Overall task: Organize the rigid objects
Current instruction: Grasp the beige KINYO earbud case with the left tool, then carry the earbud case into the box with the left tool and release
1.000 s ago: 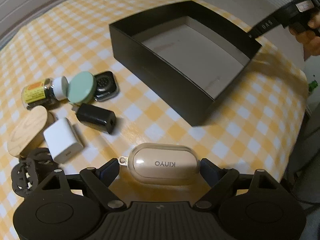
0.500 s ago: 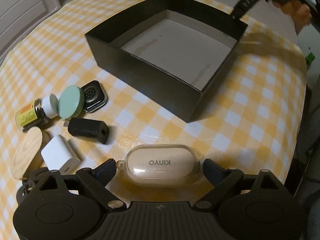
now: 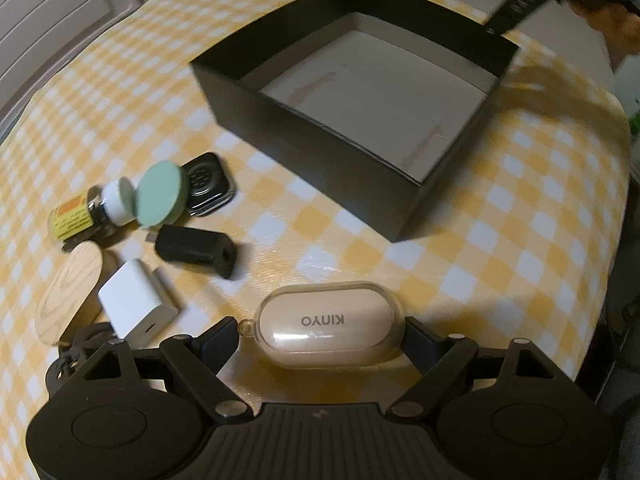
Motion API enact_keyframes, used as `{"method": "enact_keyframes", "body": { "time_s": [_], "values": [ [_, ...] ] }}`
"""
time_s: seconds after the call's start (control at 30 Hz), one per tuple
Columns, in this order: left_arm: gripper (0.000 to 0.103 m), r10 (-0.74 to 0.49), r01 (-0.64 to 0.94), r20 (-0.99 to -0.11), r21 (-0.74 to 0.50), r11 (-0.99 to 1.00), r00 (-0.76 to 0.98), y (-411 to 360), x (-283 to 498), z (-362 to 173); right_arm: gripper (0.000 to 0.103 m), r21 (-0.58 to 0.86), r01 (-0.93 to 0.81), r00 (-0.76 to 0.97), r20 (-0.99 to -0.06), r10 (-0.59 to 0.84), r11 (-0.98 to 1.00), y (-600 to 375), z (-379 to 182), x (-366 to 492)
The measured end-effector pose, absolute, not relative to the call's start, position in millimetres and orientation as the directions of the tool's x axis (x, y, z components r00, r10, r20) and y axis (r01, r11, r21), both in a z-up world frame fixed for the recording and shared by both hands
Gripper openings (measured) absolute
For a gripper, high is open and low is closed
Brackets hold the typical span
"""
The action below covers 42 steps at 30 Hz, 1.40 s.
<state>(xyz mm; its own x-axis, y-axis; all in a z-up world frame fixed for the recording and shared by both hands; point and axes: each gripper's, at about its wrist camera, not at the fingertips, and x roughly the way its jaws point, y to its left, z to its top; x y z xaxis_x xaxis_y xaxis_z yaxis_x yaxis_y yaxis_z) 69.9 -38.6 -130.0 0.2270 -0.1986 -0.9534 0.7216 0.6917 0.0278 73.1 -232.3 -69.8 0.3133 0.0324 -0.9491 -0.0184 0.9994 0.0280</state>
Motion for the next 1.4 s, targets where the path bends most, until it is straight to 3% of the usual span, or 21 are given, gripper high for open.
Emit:
{"method": "enact_keyframes", "body": {
  "time_s": [0.37,0.8,0.97,1.17,1.27,1.4],
  "values": [
    [0.087,-0.208,0.617,-0.934,0.017,0.787,0.291,-29,80,-112,0.003,0.018,-0.032,0.325,-0.945,0.027,0.999,-243,-59,72],
    [0.087,-0.397,0.595,-0.822,-0.089,0.799,0.409,-81,86,-52,0.003,0.018,-0.026,0.278,-0.96,0.025,0.999,-243,-83,79],
    [0.087,-0.419,0.601,-0.816,-0.112,0.791,0.399,-106,90,-52,0.003,0.025,-0.026,0.281,-0.959,0.031,0.999,-242,-83,78],
    [0.087,-0.383,0.49,-0.84,-0.165,0.856,0.385,-114,107,-66,0.003,0.028,-0.022,0.279,-0.96,0.033,0.999,-244,-85,81],
    [0.087,-0.372,0.501,-0.852,-0.155,0.852,0.369,-122,114,-76,0.003,0.035,-0.022,0.277,-0.96,0.04,0.999,-243,-87,83],
    [0.087,-0.321,0.584,-0.86,-0.034,0.811,0.397,-141,117,-89,0.003,0.036,-0.023,0.278,-0.96,0.04,0.999,-240,-87,83]
  ]
}}
